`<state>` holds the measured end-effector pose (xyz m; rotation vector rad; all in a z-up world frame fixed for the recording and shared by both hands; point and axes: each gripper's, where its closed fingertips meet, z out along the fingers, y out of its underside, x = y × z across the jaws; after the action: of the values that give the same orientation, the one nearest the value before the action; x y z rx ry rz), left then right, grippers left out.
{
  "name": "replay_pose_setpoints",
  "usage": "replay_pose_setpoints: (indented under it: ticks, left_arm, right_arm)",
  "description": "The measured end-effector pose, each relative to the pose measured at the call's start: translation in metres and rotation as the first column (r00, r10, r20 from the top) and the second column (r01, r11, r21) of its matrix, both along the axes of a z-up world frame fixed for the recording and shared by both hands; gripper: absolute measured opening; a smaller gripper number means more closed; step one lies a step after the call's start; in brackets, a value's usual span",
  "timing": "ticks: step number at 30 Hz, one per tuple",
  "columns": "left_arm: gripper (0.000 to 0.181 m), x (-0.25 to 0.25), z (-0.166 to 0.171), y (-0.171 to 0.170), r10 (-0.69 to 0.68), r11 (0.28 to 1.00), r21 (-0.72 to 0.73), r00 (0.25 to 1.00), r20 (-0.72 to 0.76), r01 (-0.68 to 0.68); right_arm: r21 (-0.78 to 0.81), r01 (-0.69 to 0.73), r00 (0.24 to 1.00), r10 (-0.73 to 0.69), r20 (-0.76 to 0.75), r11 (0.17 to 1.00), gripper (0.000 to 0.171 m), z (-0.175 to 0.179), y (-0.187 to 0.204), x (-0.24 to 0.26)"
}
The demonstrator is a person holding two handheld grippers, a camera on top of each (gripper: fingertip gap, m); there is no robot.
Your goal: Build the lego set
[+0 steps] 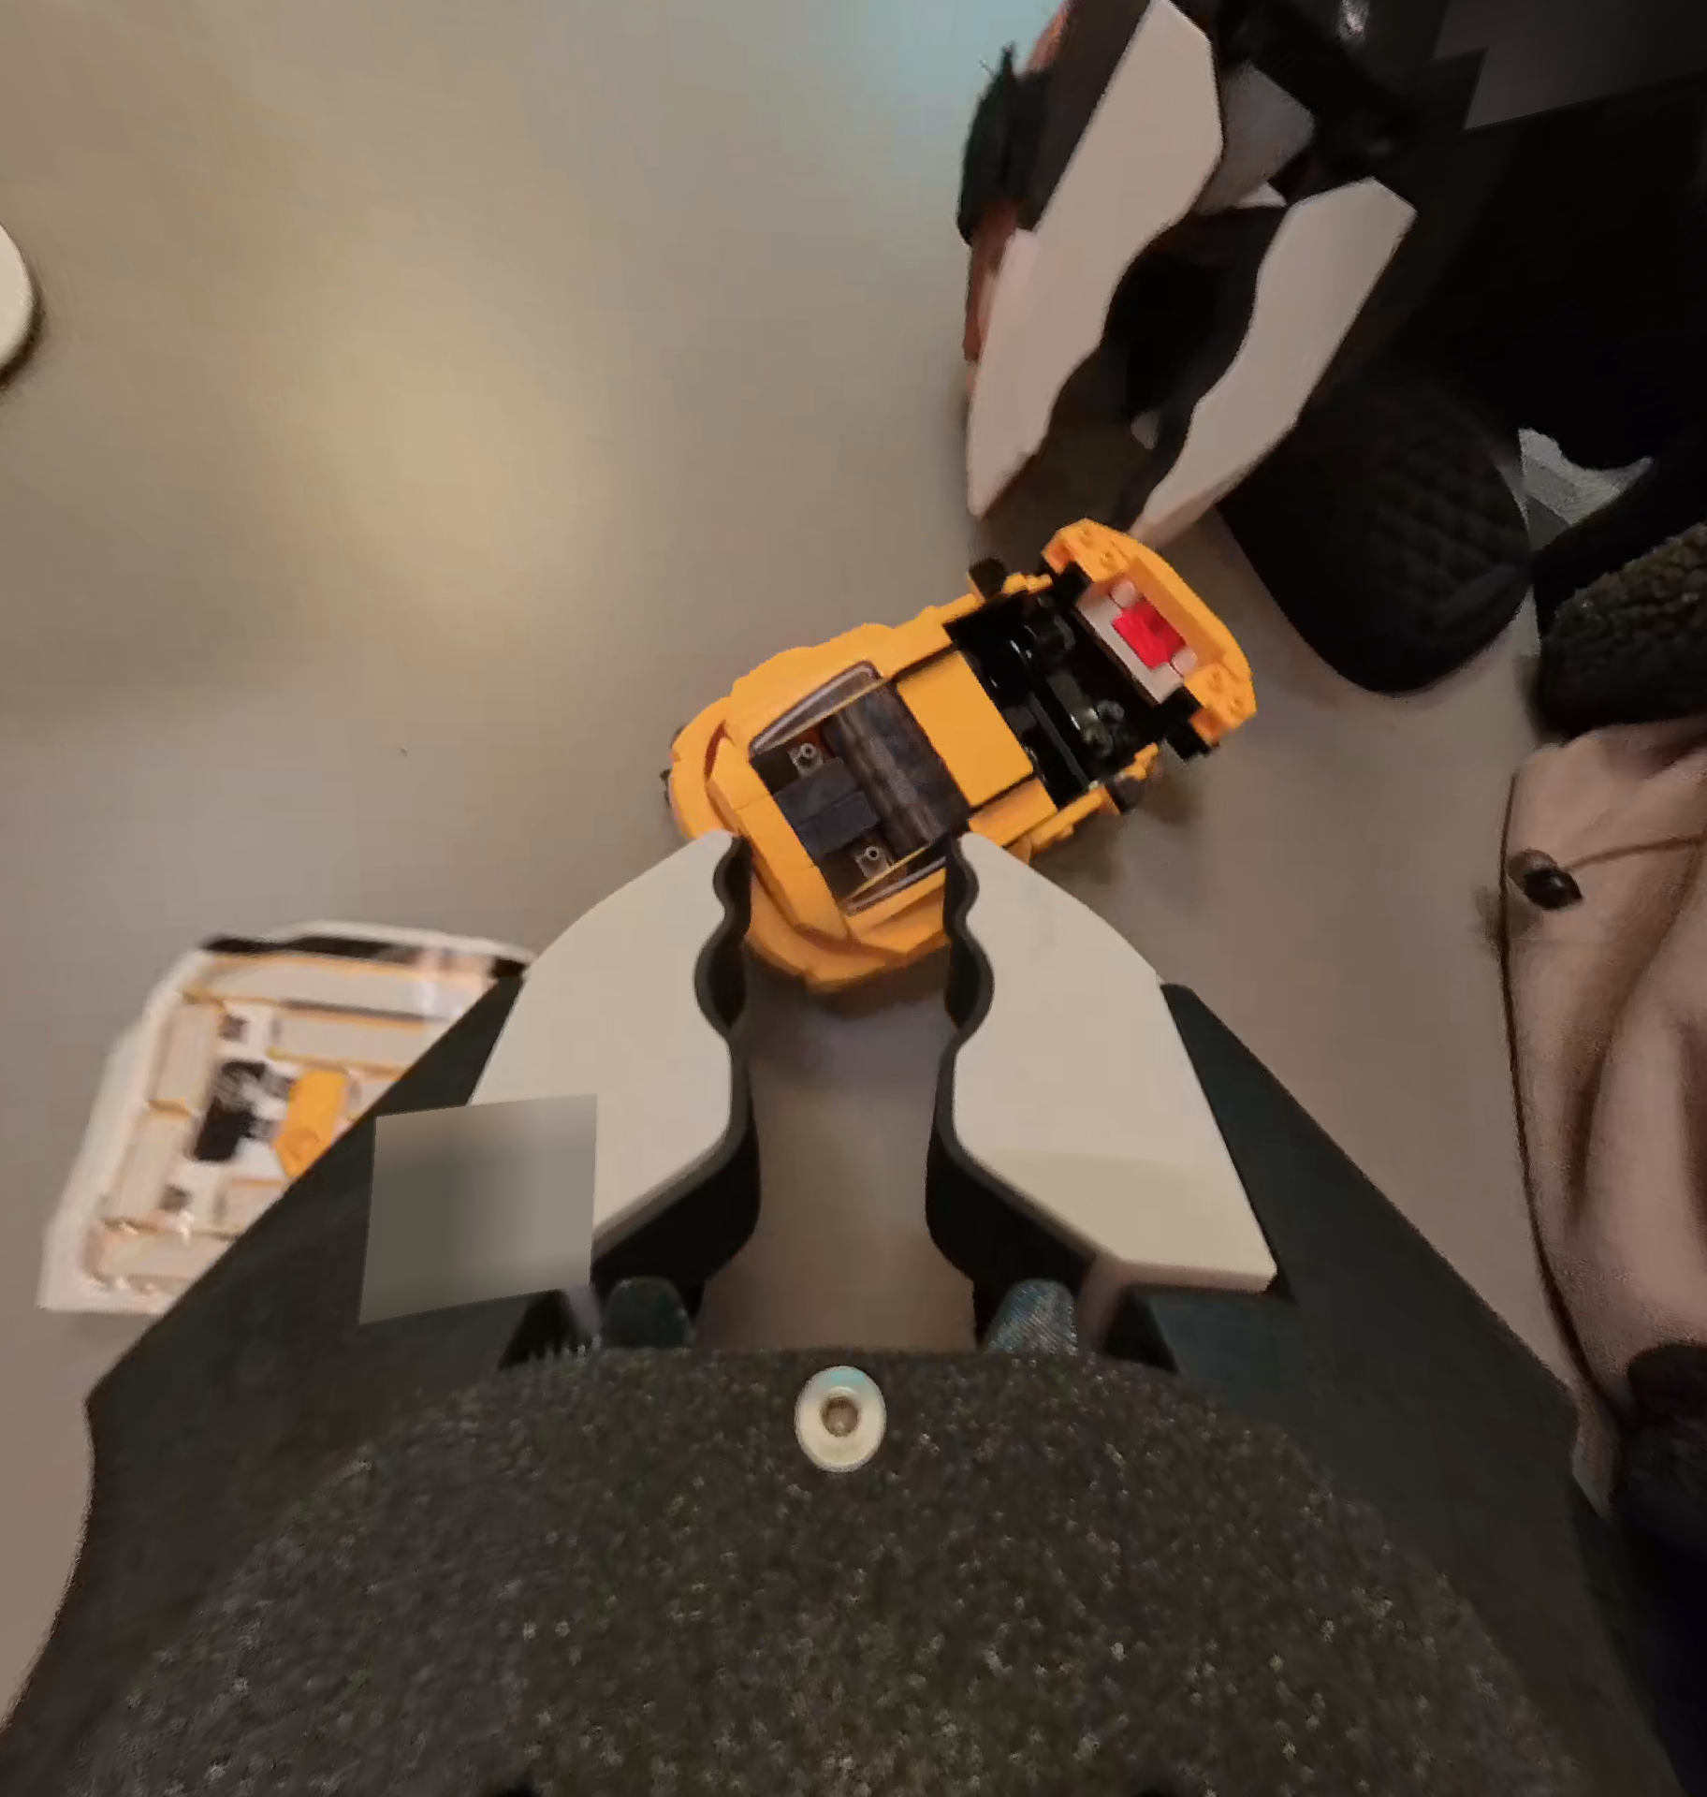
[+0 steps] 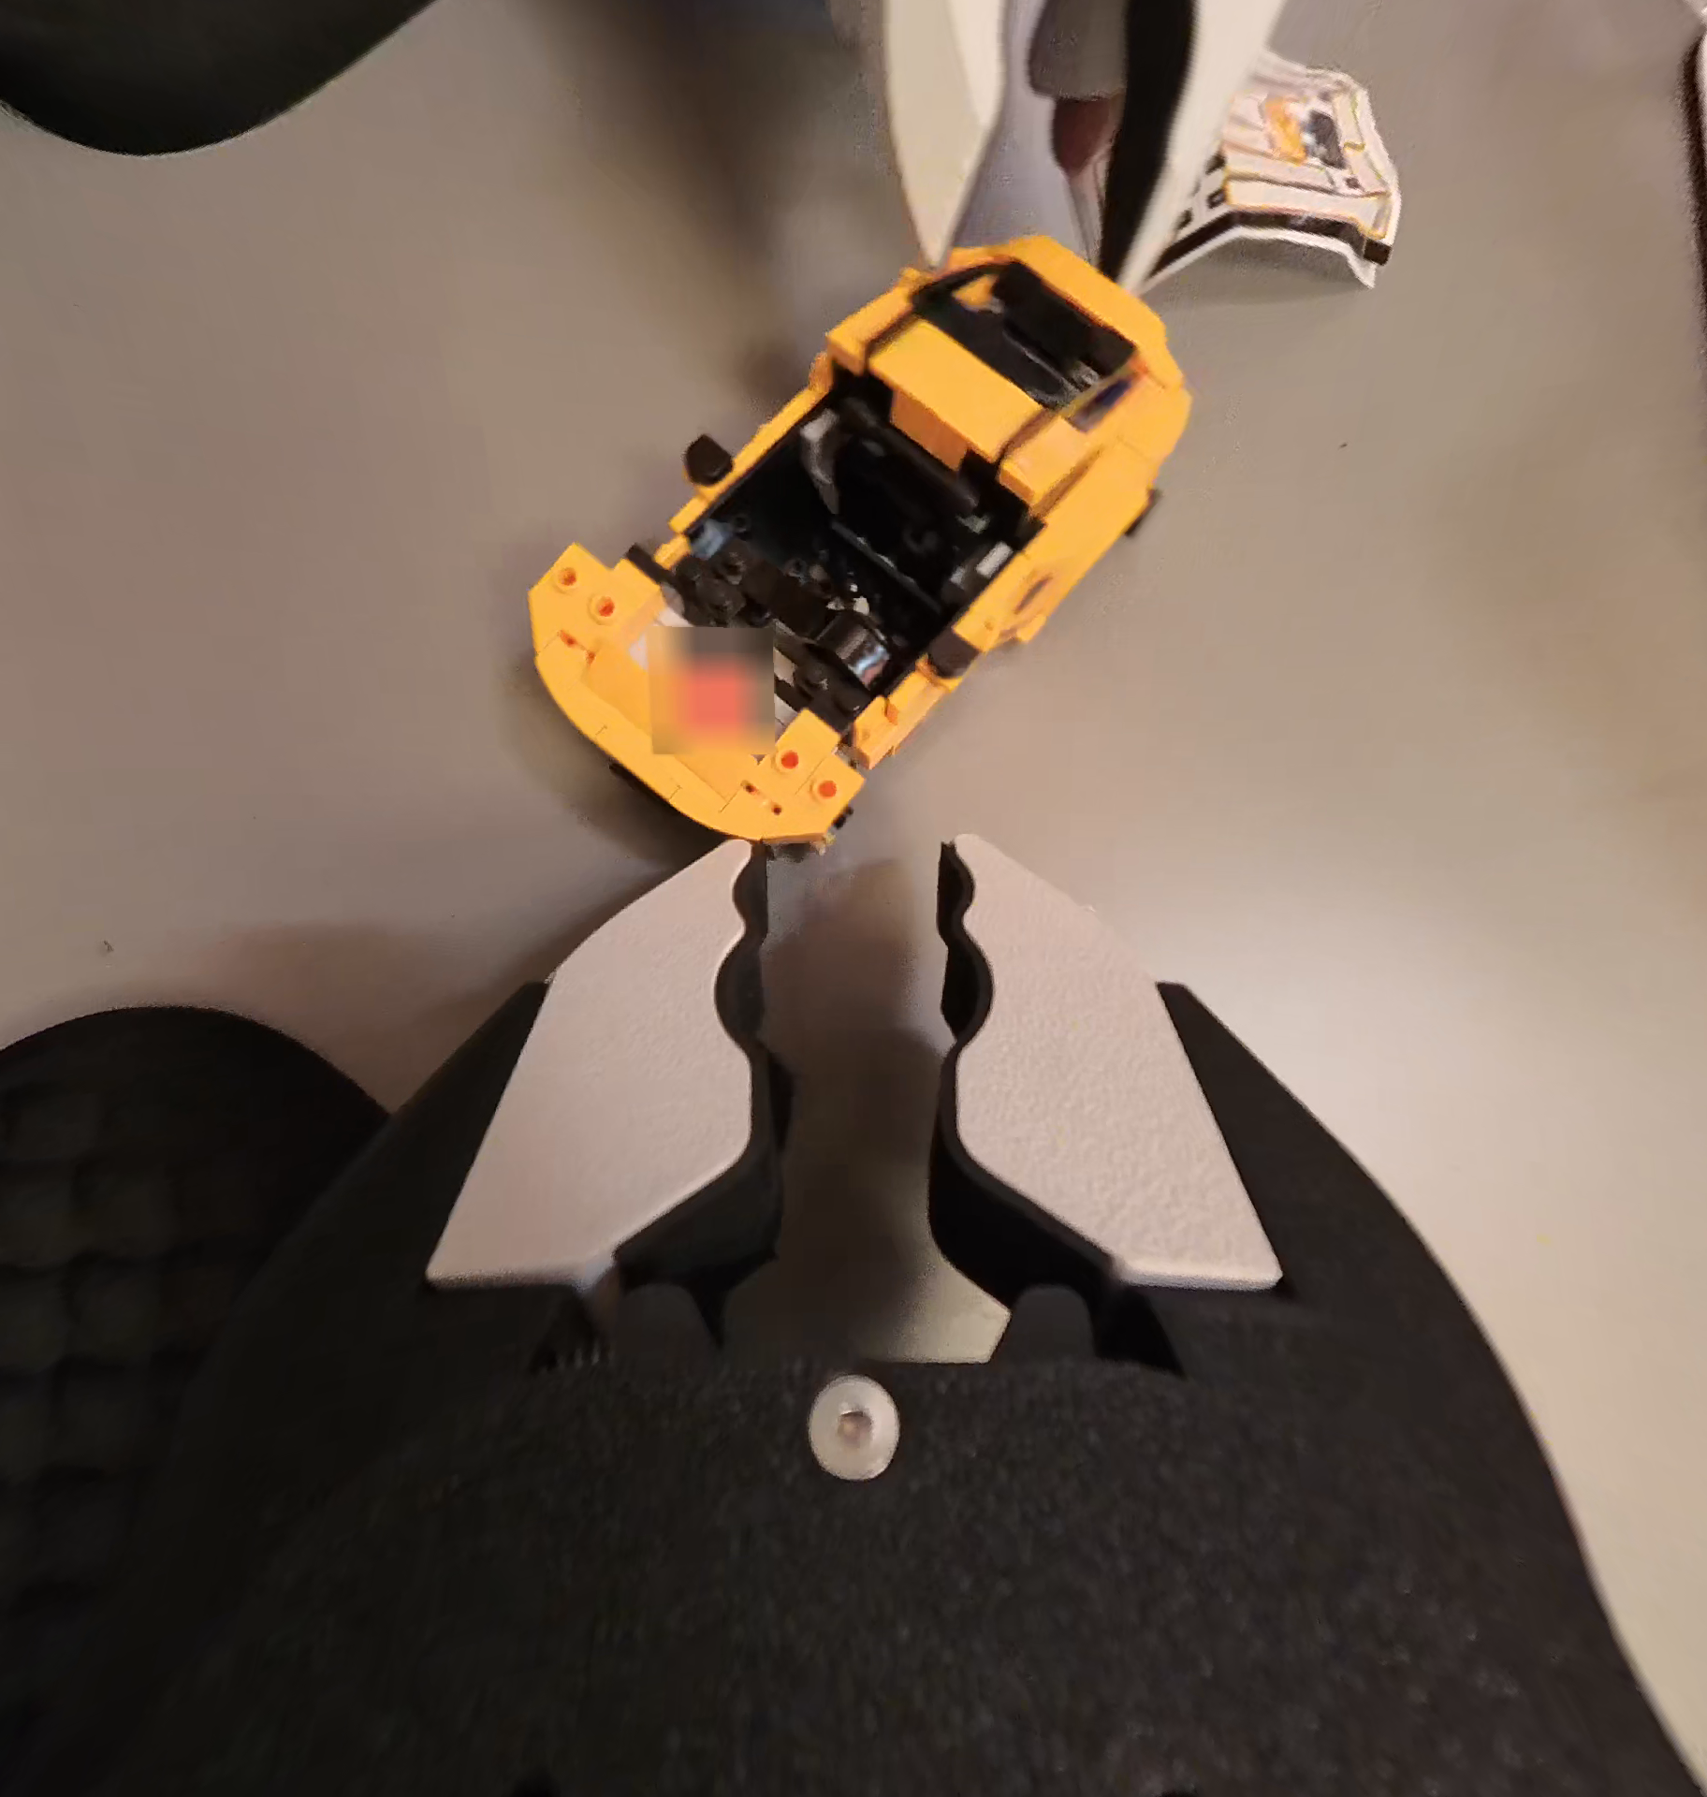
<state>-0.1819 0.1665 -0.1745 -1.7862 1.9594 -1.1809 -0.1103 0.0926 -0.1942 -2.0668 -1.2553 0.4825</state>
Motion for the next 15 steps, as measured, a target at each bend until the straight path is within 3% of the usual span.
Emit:
replay_pose_setpoints:
  ticks: [5, 8, 13, 15]
  left_arm:
    - [0.034, -0.031, 0.0, -0.028, -0.054, 0.998, -0.022, 0.998, -0.034, 0.053]
    - [0.037, -0.035, 0.002, -0.026, -0.069, 0.996, 0.052, 0.998, -0.01, 0.069]
    - [0.053, -0.022, 0.01, -0.027, -0.158, 0.979, 0.139, 0.985, 0.074, 0.147]
    - [0.061, -0.017, 0.007, -0.031, -0.211, 0.967, 0.164, 0.973, 0.098, 0.193]
  right_arm:
    - [-0.024, 0.007, 1.0, -0.006, 0.024, 1.0, 0.033, -0.007, -0.005, 0.001]
    - [-0.024, 0.02, 0.999, -0.019, 0.031, 1.0, 0.033, -0.008, -0.006, 0.003]
    - [-0.035, 0.091, 0.995, -0.09, 0.033, 0.995, 0.034, -0.007, -0.01, 0.017]
    - [-0.047, 0.126, 0.992, -0.127, -0.005, 0.991, 0.042, 0.0, -0.018, 0.021]
